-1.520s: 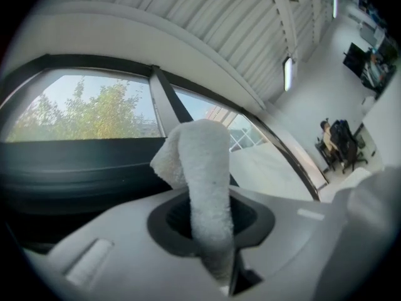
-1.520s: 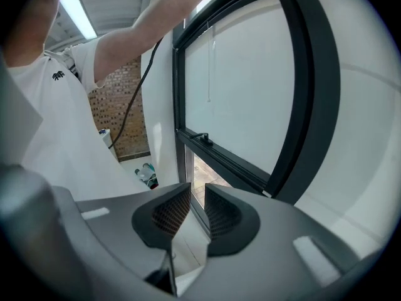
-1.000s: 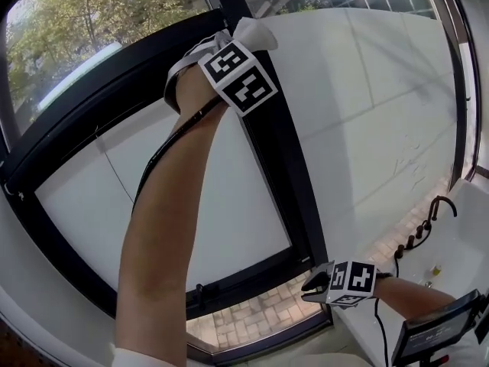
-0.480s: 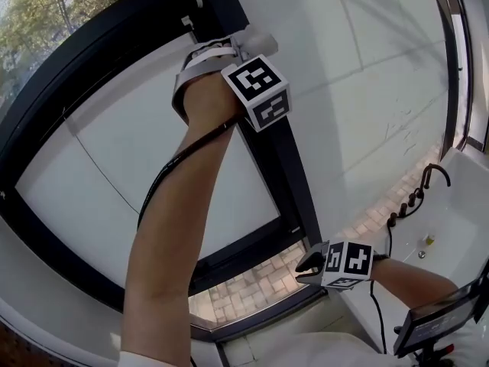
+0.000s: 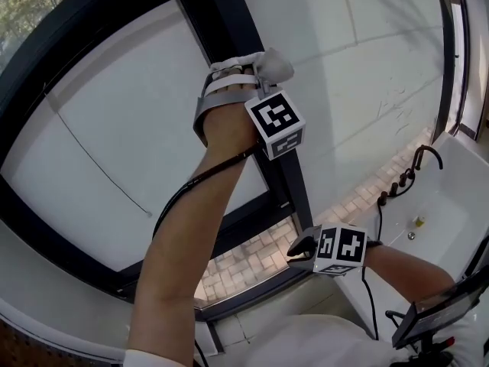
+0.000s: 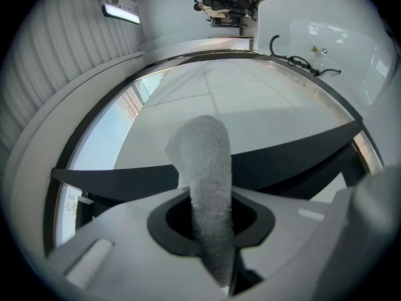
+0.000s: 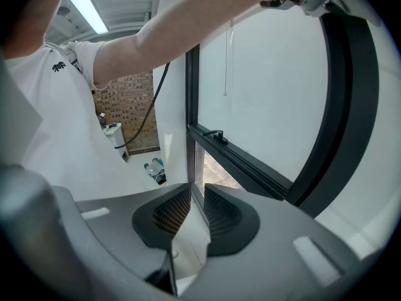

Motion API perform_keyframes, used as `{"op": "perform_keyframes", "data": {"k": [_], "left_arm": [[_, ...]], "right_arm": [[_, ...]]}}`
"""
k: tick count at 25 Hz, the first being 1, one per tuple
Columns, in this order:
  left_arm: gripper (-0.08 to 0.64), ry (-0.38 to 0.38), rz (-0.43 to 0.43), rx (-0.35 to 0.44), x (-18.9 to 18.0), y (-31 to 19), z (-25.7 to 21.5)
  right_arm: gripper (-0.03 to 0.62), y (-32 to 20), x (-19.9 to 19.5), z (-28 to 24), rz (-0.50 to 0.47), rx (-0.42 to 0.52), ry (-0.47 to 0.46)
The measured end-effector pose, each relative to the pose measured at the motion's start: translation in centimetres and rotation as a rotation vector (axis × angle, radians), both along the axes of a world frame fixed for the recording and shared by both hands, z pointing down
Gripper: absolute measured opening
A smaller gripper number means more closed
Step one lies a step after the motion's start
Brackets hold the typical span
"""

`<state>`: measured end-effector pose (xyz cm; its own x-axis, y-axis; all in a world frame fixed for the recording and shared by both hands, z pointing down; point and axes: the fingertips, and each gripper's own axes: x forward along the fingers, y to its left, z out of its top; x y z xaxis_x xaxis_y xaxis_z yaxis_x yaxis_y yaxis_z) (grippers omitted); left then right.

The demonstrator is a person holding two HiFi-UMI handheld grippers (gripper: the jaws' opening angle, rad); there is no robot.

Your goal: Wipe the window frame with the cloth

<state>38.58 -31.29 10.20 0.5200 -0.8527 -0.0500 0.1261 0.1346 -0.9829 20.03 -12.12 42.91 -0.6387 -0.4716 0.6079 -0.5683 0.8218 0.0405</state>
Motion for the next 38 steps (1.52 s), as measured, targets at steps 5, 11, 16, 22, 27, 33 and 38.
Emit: {"op": "perform_keyframes", "data": {"k": [5,11,16,22,27,33,38], "left_arm": [[0.092,-0.051,-0.017,-0.053,0.0,0.1,6.8],[0.092,-0.089,-0.020,-0.138,-0.4,0.2,14.8],[0.092,-0.122,-0.023,-0.209,-0.4,0.2,21.7],[0.092,-0.210,-0.045,-0.327,-0.6,-0.2,32.0],[0.092,-0.246,-0.052,-0.382,-1.1,-0.3,37.8],[0.092,-0.259,-0.070,-0.452,-1.5,-0.2,42.7],[0.092,-0.247,-0.085,-0.536,-1.7,-0.1,45.9]], "right_arm": [[0.067,0.8,-0.1,0.5,0.003,-0.010,-0.014],[0.067,2.0,-0.6,1.4,0.003,-0.038,-0.011],[0.067,3.2,-0.2,2.5,0.007,-0.072,-0.013],[0.067,4.4,0.4,3.8,0.015,-0.122,-0.021],[0.066,4.9,0.6,4.1,0.023,-0.142,-0.012],[0.066,5.0,0.8,2.6,0.014,-0.139,0.013],[0.066,5.6,0.7,2.3,0.020,-0.152,0.000]]}}
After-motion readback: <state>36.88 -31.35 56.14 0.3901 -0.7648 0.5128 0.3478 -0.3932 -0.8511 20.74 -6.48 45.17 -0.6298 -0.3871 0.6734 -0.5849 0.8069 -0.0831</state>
